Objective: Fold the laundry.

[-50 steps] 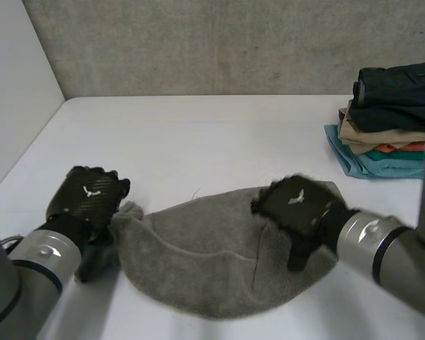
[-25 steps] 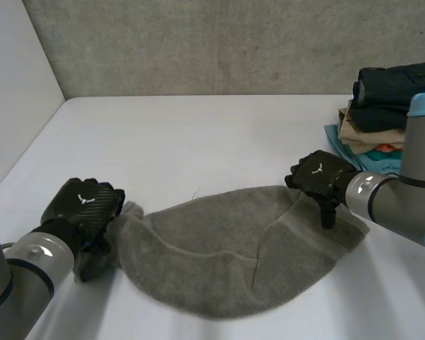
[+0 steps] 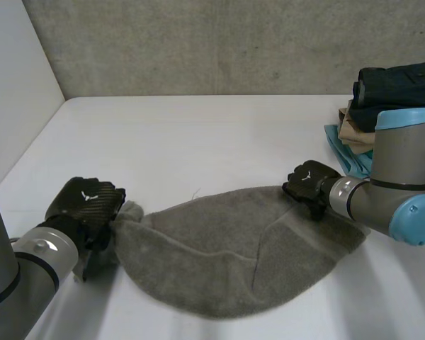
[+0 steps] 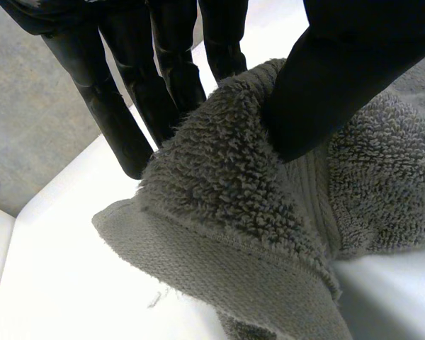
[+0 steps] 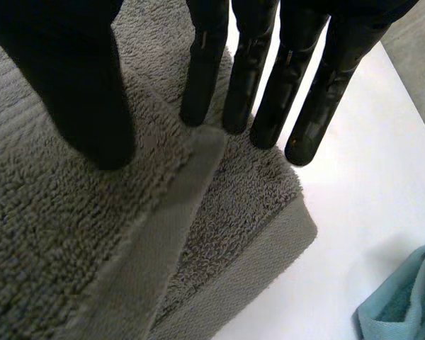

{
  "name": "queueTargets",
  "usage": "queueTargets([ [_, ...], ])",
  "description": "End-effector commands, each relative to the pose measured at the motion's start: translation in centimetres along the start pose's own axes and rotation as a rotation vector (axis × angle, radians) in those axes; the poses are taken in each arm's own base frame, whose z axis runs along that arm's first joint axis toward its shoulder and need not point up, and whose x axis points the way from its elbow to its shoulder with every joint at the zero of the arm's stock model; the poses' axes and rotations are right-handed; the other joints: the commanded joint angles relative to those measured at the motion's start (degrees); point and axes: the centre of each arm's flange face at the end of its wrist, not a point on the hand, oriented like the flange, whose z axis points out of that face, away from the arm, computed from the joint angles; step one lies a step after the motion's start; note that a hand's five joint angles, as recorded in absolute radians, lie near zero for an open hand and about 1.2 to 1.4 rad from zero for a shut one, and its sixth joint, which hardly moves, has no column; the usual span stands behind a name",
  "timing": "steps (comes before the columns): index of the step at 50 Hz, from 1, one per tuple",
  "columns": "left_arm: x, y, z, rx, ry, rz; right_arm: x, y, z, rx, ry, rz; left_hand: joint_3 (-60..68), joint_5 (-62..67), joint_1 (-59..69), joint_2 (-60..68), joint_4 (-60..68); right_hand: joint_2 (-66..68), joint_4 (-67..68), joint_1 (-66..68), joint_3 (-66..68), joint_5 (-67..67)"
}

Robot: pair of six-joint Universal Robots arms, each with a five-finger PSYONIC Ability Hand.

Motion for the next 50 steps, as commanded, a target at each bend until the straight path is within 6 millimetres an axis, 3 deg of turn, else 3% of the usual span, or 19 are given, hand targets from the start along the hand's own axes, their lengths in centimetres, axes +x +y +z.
queueTargets([
  [1, -0.9, -0.4, 0.1, 0.01, -0.035, -0.008, 0.2, 0.2, -0.1, -0.007, 0.0, 0.007, 12.0, 14.3, 14.9, 11.6, 11.3, 12.6, 12.7, 20.3, 12.7, 14.0],
  [3, -1.2, -0.5, 0.1, 0.014, -0.045, -0.012, 0.2, 0.3, -0.1, -0.013, -0.001, 0.01, 12.0, 14.3, 14.9, 11.6, 11.3, 10.4, 10.6, 18.1, 10.6, 11.8],
  [10, -2.1, -0.5, 0.3, 0.015, -0.07, -0.024, 1.0, 1.1, -0.4, -0.031, 0.014, 0.035, 12.0, 14.3, 14.9, 11.6, 11.3, -17.2, -17.0, -9.5, -17.0, -15.8],
  [25, -2.1, -0.5, 0.3, 0.014, -0.071, -0.025, 0.7, 1.8, -0.7, -0.048, 0.0, 0.079, 12.0, 14.3, 14.9, 11.6, 11.3, -19.2, -19.1, -11.5, -19.1, -17.8],
  [34, -2.2, -0.4, 0.4, 0.012, -0.073, -0.023, 0.9, 2.3, -1.3, -0.054, 0.003, 0.102, 12.0, 14.3, 14.9, 11.6, 11.3, -11.7, -11.5, -3.9, -11.5, -10.2],
  [43, -2.2, -0.5, 0.4, 0.014, -0.072, -0.026, 1.1, 2.9, -1.3, -0.059, 0.014, 0.11, 12.0, 14.3, 14.9, 11.6, 11.3, 11.7, 11.9, 19.4, 11.9, 13.1],
  [50, -2.1, -0.4, 0.4, 0.011, -0.071, -0.026, 1.3, 2.9, -1.9, -0.056, 0.03, 0.111, 12.0, 14.3, 14.9, 11.6, 11.3, 16.4, 16.6, 24.1, 16.6, 17.8],
])
